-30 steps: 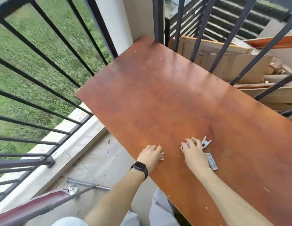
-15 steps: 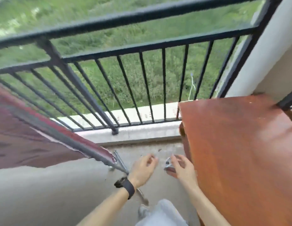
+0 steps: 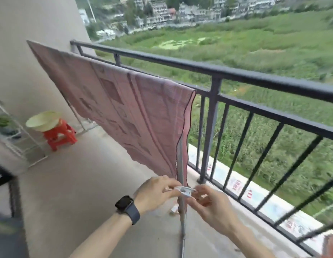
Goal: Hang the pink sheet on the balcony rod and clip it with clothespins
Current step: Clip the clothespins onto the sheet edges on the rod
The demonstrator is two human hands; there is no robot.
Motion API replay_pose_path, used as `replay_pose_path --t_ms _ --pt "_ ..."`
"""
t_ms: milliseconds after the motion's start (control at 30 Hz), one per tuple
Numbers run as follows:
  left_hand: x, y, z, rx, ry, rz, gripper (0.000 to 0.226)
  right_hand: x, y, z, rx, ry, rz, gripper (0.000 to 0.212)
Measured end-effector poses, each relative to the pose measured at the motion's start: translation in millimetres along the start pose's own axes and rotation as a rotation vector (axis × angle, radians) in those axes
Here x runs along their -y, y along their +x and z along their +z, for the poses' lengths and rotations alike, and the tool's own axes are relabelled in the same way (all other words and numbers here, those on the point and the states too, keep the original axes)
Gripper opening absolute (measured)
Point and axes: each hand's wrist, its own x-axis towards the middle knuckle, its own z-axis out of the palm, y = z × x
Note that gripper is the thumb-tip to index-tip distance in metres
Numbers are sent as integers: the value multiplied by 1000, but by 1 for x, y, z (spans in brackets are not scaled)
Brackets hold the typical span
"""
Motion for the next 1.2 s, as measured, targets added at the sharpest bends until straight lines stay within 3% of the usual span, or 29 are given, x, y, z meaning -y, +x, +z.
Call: replay_pose_path --t_ms 200,300,433,567,633,800,933,1067,1200 --pt "-67 7 -97 -534 93 -41 46 30 41 -38 -146 -37 -220 19" --pt "-102 24 -139 -667 183 53 55 45 50 -54 -208 -16 -312 19" --pt "-138 52 -177 -548 370 49 58 59 54 -74 -249 55 -384 29" --pt "-153 77 -196 -388 581 45 20 74 58 -93 -317 97 -387 25" --pt "-157 82 -201 -382 653 58 13 81 64 -102 -377 102 -384 28" --pt "-173 81 -211 -376 703 101 14 101 76 -120 -531 87 -448 23" --pt "-186 84 -214 -321 923 126 25 111 85 -122 -623 -38 -550 20" --pt "-192 86 -214 -298 1017 105 26 113 102 -117 -595 -164 -578 23" --pt "-193 91 -211 -295 1011 89 21 123 123 -112 -400 -150 -485 27"
